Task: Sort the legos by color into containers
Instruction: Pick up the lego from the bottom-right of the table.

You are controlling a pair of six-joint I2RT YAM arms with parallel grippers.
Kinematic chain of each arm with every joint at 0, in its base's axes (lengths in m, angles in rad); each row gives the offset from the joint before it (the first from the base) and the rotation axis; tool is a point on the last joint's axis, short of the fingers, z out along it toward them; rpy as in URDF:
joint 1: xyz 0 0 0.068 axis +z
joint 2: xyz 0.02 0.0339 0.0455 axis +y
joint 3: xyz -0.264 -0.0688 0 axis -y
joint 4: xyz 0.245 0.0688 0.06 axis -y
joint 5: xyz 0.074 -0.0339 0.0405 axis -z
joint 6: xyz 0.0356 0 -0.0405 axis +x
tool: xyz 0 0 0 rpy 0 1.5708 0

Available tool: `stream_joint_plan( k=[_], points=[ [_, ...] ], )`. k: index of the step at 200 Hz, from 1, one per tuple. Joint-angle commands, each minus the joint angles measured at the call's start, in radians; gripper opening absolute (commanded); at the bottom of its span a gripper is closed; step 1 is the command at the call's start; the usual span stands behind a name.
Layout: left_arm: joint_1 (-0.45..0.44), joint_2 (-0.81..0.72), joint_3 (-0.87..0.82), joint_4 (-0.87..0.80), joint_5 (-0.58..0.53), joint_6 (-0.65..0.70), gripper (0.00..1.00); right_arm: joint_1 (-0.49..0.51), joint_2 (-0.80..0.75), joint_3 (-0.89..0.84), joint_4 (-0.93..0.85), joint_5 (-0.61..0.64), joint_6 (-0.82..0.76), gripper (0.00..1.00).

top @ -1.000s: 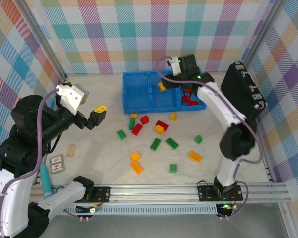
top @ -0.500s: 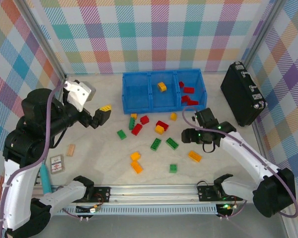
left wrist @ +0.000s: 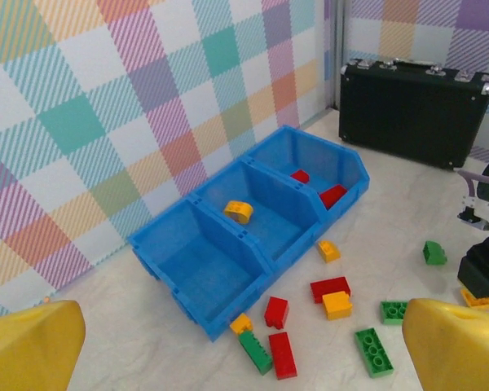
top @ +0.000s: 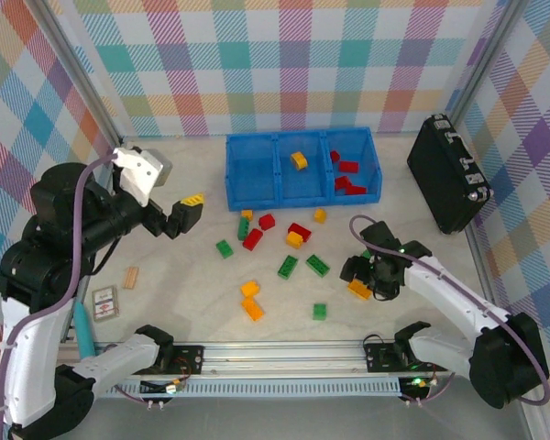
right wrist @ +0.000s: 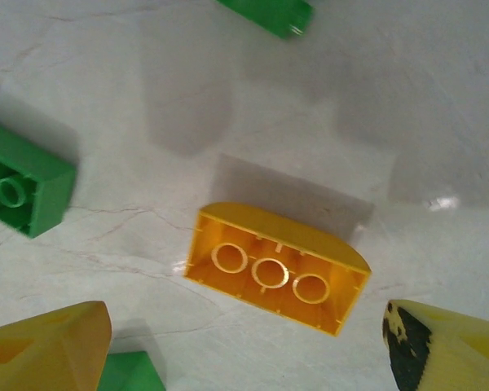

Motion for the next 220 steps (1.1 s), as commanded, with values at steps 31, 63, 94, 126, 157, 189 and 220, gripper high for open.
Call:
stream_joint_plan(
  k=[31, 63, 94, 126, 157, 189, 220],
  points=[
    [-0.009, -0.018, -0.025, -0.001, 0.008, 0.027, 1.0, 0.005, -0.02, -0.073, 0.067, 0.017, 0.181, 0.91],
    [-0.008, -0.028, -0.038, -0.005, 0.007, 0.037, 1.0, 0.005, 0.04, -0.074, 0.112, 0.006, 0.179, 0.91],
    [-0.009, -0.034, -0.049, -0.003, 0.001, 0.043, 1.0, 0.005, 0.106, -0.087, 0.158, -0.005, 0.172, 0.91],
    [-0.009, -0.042, -0.06, 0.003, -0.009, 0.047, 1.0, 0.005, 0.135, -0.096, 0.17, 0.027, 0.135, 0.85],
    [-0.009, -0.034, -0.062, 0.003, -0.01, 0.049, 1.0, 0.004, 0.166, -0.11, 0.198, 0.017, 0.124, 0.73],
    [-0.009, -0.021, -0.047, -0.005, -0.017, 0.052, 1.0, 0.005, 0.182, -0.123, 0.227, 0.013, 0.11, 0.56],
    [-0.009, -0.018, -0.042, -0.009, -0.026, 0.054, 1.0, 0.004, 0.185, -0.019, 0.155, 0.067, 0.031, 0.48]
  ],
)
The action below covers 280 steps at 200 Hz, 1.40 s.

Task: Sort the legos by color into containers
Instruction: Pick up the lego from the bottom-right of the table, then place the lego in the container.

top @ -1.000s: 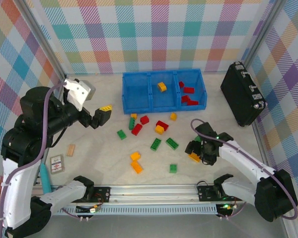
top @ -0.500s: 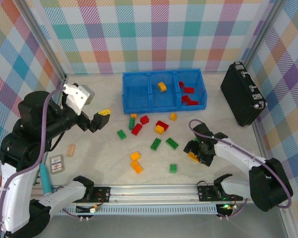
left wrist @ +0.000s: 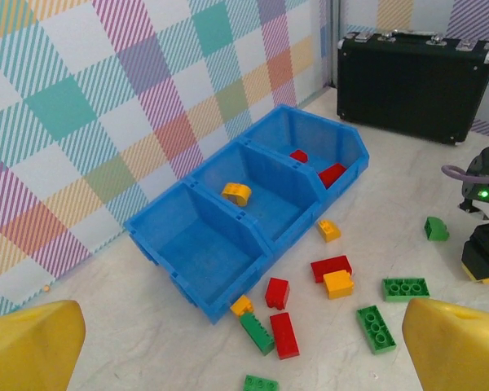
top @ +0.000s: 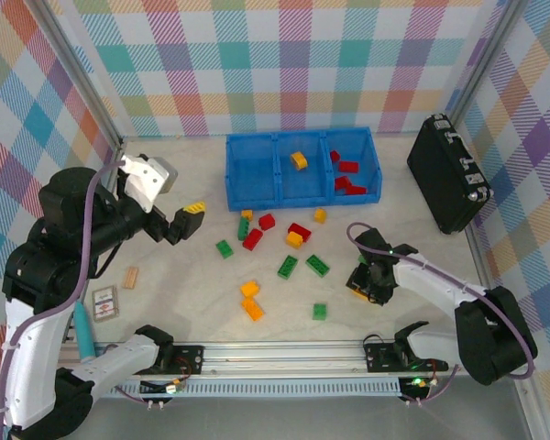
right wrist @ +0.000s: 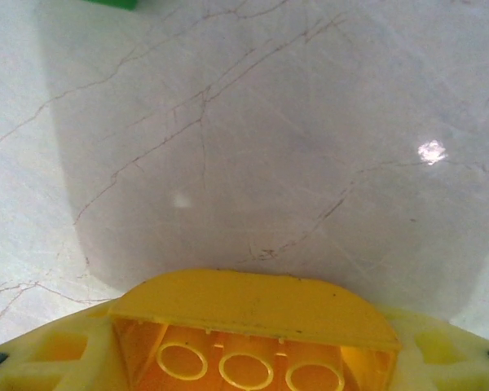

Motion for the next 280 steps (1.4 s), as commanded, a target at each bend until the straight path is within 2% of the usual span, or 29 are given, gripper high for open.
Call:
stream_joint_plan(
  k=[1, 22, 47, 74, 104, 133, 157, 190, 251, 280],
  points=[
    [-0.009, 0.001, 0.012, 0.001, -0.018, 0.017, 1.0, 0.004, 0.036, 0.061, 0.027, 0.038, -0.077, 0.48],
    [-0.009, 0.001, 0.004, 0.009, -0.036, 0.018, 1.0, 0.005, 0.073, 0.215, -0.021, 0.088, -0.208, 0.48],
    [-0.008, -0.001, -0.001, 0.009, -0.044, 0.02, 1.0, 0.005, 0.185, 0.469, -0.073, 0.152, -0.424, 0.48],
    [-0.008, 0.006, -0.009, 0.014, -0.117, 0.018, 1.0, 0.005, 0.297, 0.655, 0.075, 0.153, -0.703, 0.49],
    [-0.009, 0.028, -0.016, 0.01, -0.151, 0.018, 1.0, 0.006, 0.478, 0.871, 0.185, 0.177, -0.876, 0.5],
    [-0.009, 0.047, -0.019, 0.024, -0.155, 0.02, 1.0, 0.005, 0.672, 1.069, 0.283, 0.168, -0.964, 0.5],
    [-0.009, 0.079, -0.01, 0.021, -0.173, 0.024, 1.0, 0.005, 0.842, 1.227, 0.292, 0.186, -1.039, 0.5],
    [-0.008, 0.085, -0.017, 0.04, -0.199, 0.024, 1.0, 0.002, 0.998, 1.375, 0.265, 0.169, -1.085, 0.5],
    [-0.009, 0.068, -0.046, 0.059, -0.184, 0.018, 1.0, 0.002, 1.066, 1.48, 0.17, 0.108, -1.098, 0.64],
    [-0.009, 0.061, -0.057, 0.073, -0.167, 0.018, 1.0, 0.002, 1.034, 1.481, 0.146, 0.068, -1.094, 0.78]
  ],
)
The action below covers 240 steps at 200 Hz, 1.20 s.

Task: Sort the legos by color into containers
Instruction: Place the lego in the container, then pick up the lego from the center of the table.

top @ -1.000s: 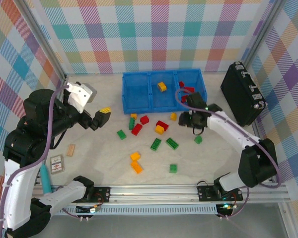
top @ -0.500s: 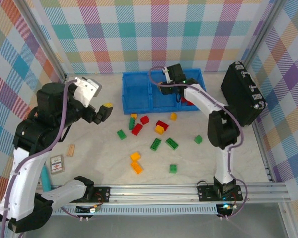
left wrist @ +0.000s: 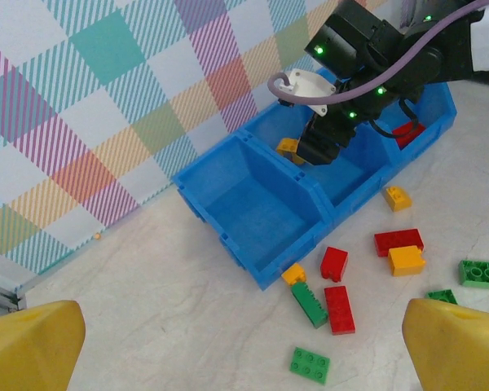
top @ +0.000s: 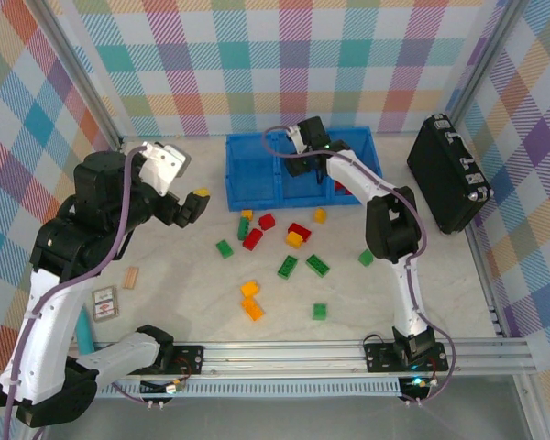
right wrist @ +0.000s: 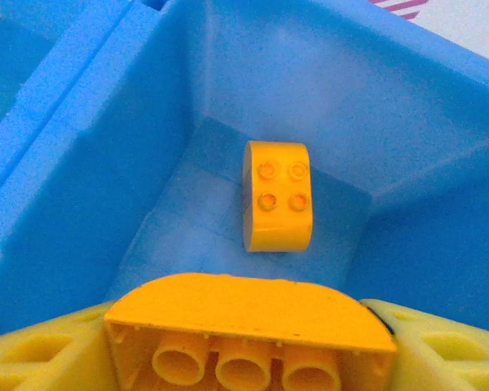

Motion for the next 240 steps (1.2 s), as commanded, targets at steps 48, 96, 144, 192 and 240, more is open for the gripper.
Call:
stream_joint_plan(
  k=[48, 96, 144, 192, 240],
  points=[
    [-0.009, -0.028, 0.013, 0.021, 0.062, -0.025, 1.0, -0.003, -0.062, 0.05, -0.148, -0.074, 0.071, 0.8],
    [-0.009, -0.103, -0.044, 0.06, 0.073, -0.024, 1.0, 0.0, -0.274, -0.126, -0.199, -0.052, 0.287, 0.8],
    [-0.009, -0.156, -0.089, 0.074, 0.067, -0.021, 1.0, 0.001, -0.487, -0.513, -0.095, -0.079, 0.588, 0.8],
    [-0.009, -0.197, -0.13, 0.109, 0.057, -0.011, 1.0, 0.003, -0.467, -0.661, 0.016, -0.152, 0.678, 0.88],
    [-0.009, -0.2, -0.153, 0.109, 0.059, -0.003, 1.0, 0.003, -0.382, -0.65, 0.041, -0.099, 0.695, 0.89]
  ],
)
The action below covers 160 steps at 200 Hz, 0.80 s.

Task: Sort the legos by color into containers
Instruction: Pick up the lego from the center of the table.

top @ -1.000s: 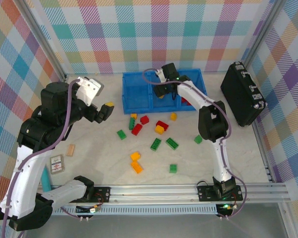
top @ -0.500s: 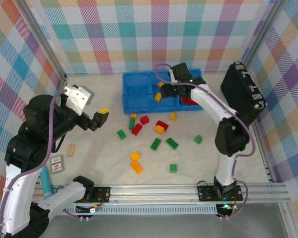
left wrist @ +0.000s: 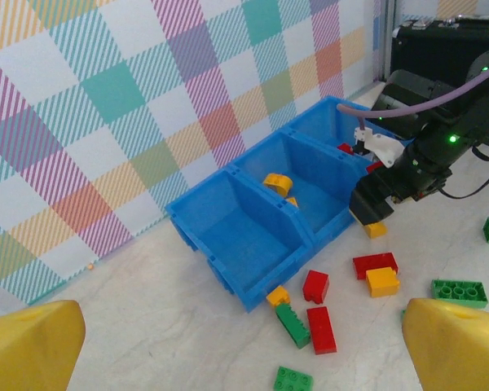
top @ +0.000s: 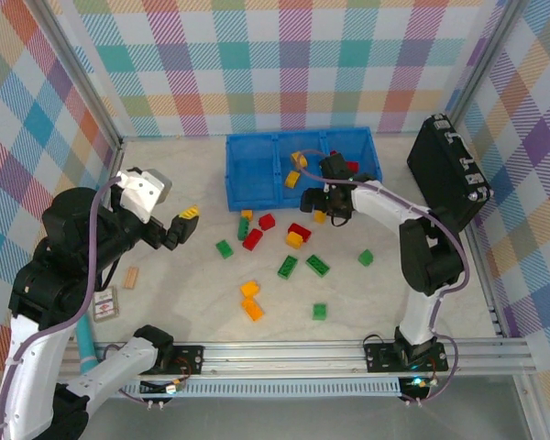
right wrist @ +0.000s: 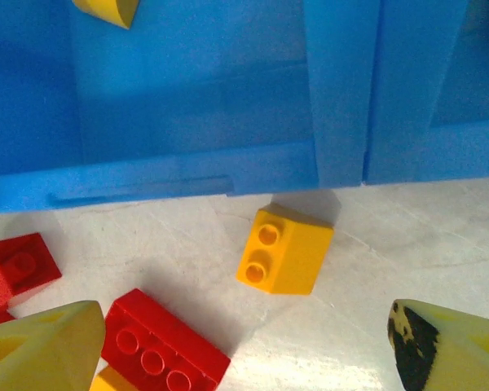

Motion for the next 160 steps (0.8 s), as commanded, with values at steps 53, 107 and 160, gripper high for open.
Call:
stream_joint_plan(
  k=[53, 107, 160],
  points=[
    [-0.01, -0.005, -0.024, 0.034, -0.026, 0.025, 1.0, 0.004, 0.161, 0.054, 0.051, 0.051, 0.044, 0.85],
    [-0.01, 0.032, 0.001, 0.027, -0.019, 0.025, 1.0, 0.006, 0.203, 0.055, 0.033, 0.091, 0.039, 0.72],
    [-0.01, 0.057, 0.003, 0.028, -0.013, 0.025, 1.0, 0.013, 0.124, -0.005, 0.079, 0.109, 0.021, 0.82]
  ],
)
